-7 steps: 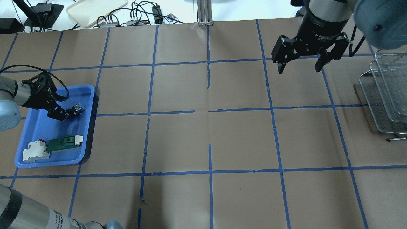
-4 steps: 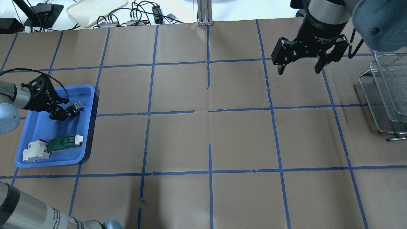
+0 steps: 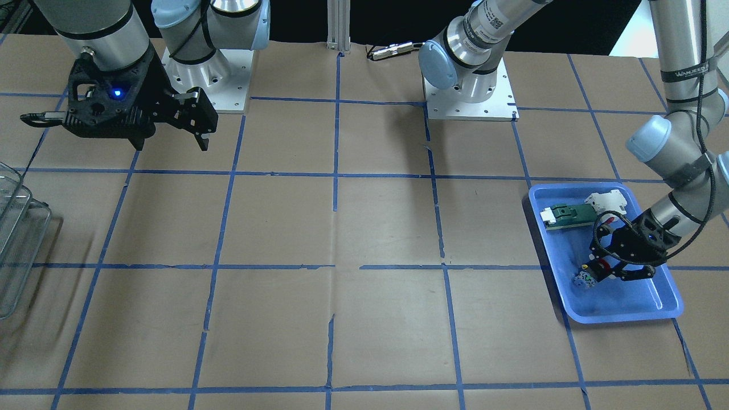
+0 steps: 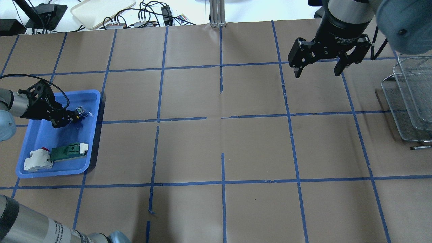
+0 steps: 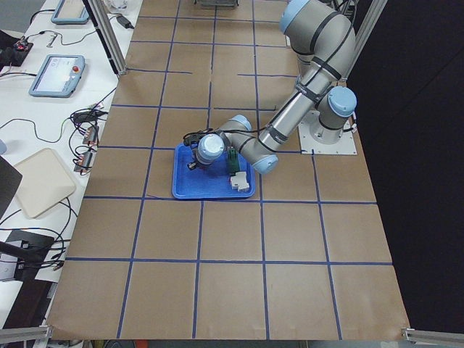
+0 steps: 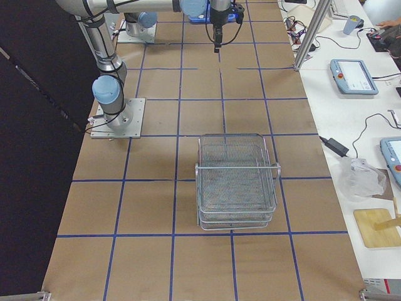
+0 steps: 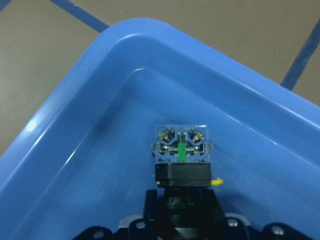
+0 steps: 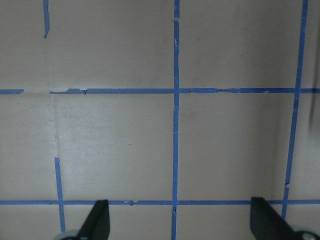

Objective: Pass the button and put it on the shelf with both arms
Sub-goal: 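Lift the push-button and carry it with the left gripper toward the right gripper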

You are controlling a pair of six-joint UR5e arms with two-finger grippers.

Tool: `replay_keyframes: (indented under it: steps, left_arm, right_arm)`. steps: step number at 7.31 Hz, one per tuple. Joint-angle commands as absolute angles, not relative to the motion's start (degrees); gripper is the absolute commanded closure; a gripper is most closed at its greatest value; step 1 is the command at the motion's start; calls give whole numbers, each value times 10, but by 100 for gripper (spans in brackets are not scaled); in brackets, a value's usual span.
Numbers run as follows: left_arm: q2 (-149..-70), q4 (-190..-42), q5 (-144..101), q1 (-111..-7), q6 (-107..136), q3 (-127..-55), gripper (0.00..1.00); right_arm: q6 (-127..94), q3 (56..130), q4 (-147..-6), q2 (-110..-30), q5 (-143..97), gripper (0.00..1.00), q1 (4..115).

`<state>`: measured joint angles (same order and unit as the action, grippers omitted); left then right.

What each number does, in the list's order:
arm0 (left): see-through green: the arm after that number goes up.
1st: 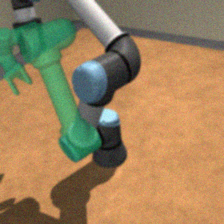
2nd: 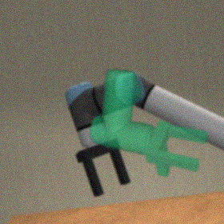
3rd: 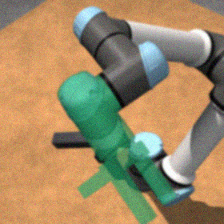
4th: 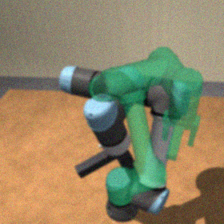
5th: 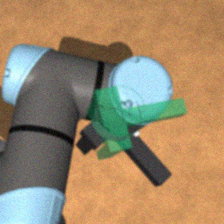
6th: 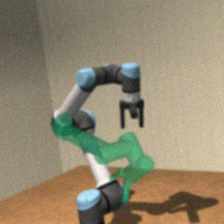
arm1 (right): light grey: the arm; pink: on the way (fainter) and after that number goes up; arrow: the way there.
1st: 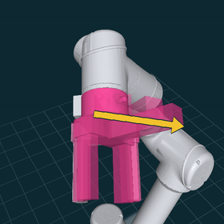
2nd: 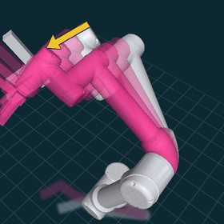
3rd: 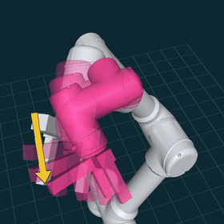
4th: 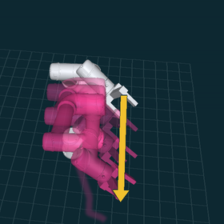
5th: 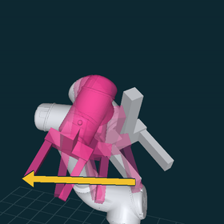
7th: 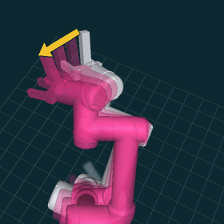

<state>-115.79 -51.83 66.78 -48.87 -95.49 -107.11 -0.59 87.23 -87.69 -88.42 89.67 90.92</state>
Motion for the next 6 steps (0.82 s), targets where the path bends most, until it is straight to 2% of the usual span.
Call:
replay_keyframes:
  steps: [1,3,6]
  left_arm:
    - [-1129,-622,640,-503,-950,-1026,100]
    - [-1088,-738,597,-559,-950,-1001,100]
    - [-1059,-750,502,-686,-951,-1007,100]
  right_arm:
    - [-7,868,-880,-879,891,0,907]
    - [2,851,-834,-882,889,0,886]
    - [115,837,-811,-882,771,0,849]
